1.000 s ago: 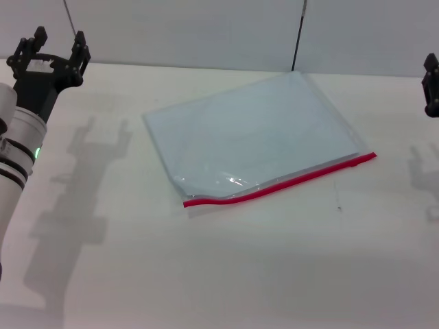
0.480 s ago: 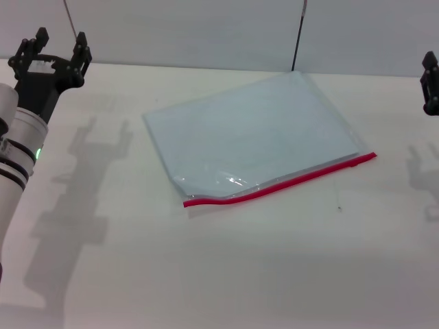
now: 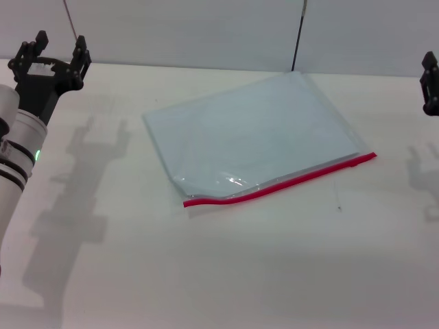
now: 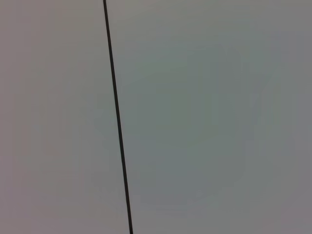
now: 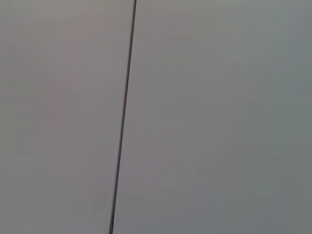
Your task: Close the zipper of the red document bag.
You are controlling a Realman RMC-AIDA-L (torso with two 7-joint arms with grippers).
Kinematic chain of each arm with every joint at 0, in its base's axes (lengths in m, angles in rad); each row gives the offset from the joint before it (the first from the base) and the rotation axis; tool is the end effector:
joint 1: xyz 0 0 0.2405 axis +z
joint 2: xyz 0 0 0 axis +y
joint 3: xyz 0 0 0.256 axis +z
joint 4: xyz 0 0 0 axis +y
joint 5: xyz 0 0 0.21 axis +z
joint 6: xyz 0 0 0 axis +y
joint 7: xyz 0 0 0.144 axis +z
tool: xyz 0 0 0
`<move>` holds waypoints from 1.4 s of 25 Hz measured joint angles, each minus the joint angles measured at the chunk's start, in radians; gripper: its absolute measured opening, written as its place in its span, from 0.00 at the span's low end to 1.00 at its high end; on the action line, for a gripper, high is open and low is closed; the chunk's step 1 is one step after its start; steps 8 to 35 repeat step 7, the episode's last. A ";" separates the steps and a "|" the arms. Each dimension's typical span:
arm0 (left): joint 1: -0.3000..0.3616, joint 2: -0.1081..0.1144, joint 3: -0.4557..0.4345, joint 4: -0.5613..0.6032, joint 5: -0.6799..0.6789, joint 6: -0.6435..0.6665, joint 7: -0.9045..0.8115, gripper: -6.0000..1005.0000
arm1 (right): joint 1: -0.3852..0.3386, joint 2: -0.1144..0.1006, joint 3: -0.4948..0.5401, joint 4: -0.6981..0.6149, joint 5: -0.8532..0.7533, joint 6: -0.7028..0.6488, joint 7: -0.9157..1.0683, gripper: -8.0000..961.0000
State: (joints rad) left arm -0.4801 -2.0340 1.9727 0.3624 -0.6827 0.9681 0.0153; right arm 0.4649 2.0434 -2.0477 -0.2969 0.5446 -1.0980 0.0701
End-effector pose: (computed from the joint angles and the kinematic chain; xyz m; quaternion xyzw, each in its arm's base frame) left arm -0.2975 0.3845 0.0142 -0.6725 -0.2033 -0.2907 0.6496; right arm 0.2898 0.3638 -0.0047 -0.7197 0.1551 0.3121 0.6005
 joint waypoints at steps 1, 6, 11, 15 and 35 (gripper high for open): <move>0.000 0.000 0.000 0.000 0.000 0.000 0.000 0.66 | 0.000 0.001 0.002 0.000 0.000 0.000 0.000 0.37; -0.002 0.000 0.000 0.000 0.000 0.000 0.000 0.66 | -0.001 0.002 0.007 -0.002 0.001 0.000 0.000 0.37; -0.002 0.000 0.000 0.000 0.000 0.000 0.000 0.66 | -0.001 0.001 0.007 -0.002 0.001 0.000 0.000 0.37; -0.002 0.000 0.000 0.000 0.000 0.000 0.000 0.66 | -0.001 0.001 0.007 -0.002 0.001 0.000 0.000 0.37; -0.002 0.000 0.000 0.000 0.000 0.000 0.000 0.66 | -0.001 0.001 0.007 -0.002 0.001 0.000 0.000 0.37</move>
